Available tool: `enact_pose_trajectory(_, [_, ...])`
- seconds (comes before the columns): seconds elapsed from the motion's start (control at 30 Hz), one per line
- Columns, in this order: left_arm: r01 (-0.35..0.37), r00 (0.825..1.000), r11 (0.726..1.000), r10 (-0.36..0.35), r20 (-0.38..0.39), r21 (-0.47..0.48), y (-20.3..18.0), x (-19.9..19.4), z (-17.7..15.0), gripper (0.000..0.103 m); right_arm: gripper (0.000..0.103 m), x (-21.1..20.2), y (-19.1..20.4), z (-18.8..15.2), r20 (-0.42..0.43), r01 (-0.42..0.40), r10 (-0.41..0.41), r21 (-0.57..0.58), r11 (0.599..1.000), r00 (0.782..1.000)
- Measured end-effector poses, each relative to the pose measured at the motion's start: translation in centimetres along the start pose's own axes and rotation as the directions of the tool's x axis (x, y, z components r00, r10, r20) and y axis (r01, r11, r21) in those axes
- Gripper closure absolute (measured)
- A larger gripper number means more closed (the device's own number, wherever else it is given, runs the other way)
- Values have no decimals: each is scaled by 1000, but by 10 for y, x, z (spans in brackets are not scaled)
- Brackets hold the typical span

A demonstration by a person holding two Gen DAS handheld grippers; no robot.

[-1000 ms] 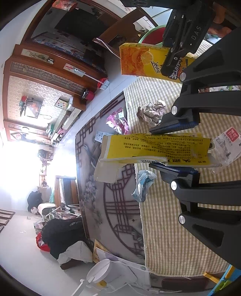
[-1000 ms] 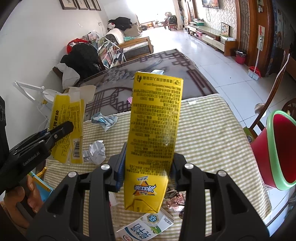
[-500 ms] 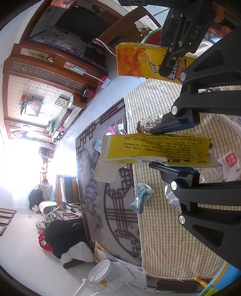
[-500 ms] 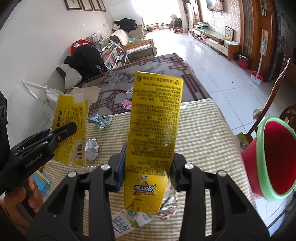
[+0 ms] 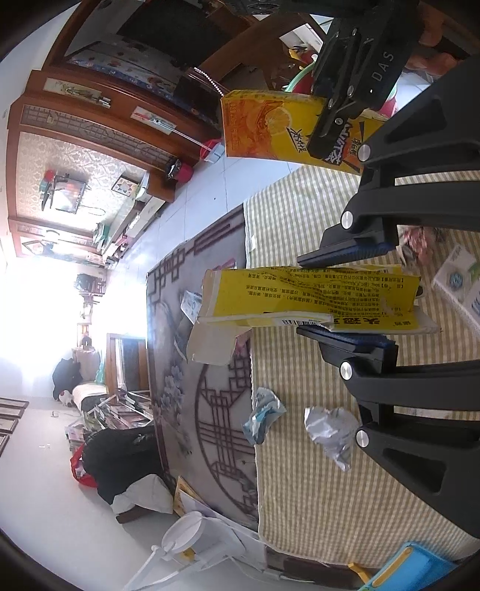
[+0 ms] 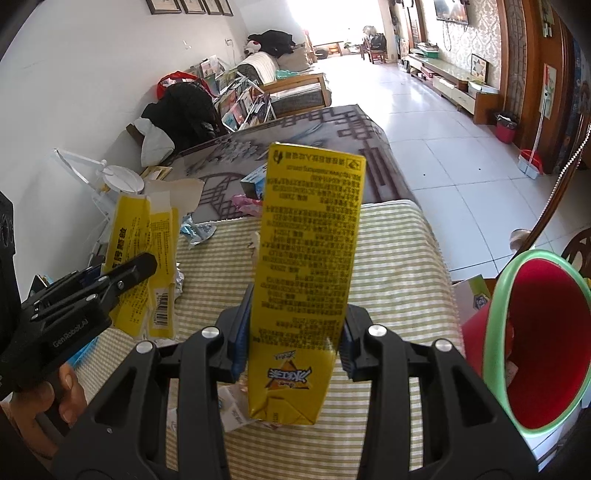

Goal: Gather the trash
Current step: 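Carry the yellow carton and wrapper toward the red bucket, then open right tool to drop carton in bucket while left tool drops wrapper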

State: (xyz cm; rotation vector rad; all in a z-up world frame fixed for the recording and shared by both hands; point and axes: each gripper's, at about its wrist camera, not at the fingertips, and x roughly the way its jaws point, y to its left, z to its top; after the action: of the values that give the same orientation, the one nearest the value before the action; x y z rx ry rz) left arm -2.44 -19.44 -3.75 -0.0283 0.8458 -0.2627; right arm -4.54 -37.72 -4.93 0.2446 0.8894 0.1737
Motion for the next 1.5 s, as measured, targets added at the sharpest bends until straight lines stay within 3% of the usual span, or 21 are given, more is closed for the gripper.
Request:
enact_pose_trajectory(0.4, [28, 1000, 997, -29, 9, 66, -62, 6, 6, 74, 65, -31, -63, -1, 49, 34, -38, 67, 997, 998])
enact_pose_trajectory(0.9, [143, 990, 966, -140, -31, 215, -161, 33, 21, 74, 65, -68, -156, -13, 93, 143, -169, 235, 961, 981])
enact_pose_trajectory(1.2, [221, 975, 931, -209, -72, 290, -207, 42, 18, 74, 65, -90, -222, -38, 55, 261, -300, 358, 896, 952])
enact_pose_trajectory(1.43, [320, 947, 877, -296, -122, 358, -248, 46, 9, 74, 64, -90, -254, -59, -24, 309, -329, 419, 854, 944])
enact_pose_trajectory(1.5, [344, 939, 863, -317, -135, 371, -257, 46, 6, 74, 53, -92, -258, -62, -31, 323, -344, 436, 840, 938])
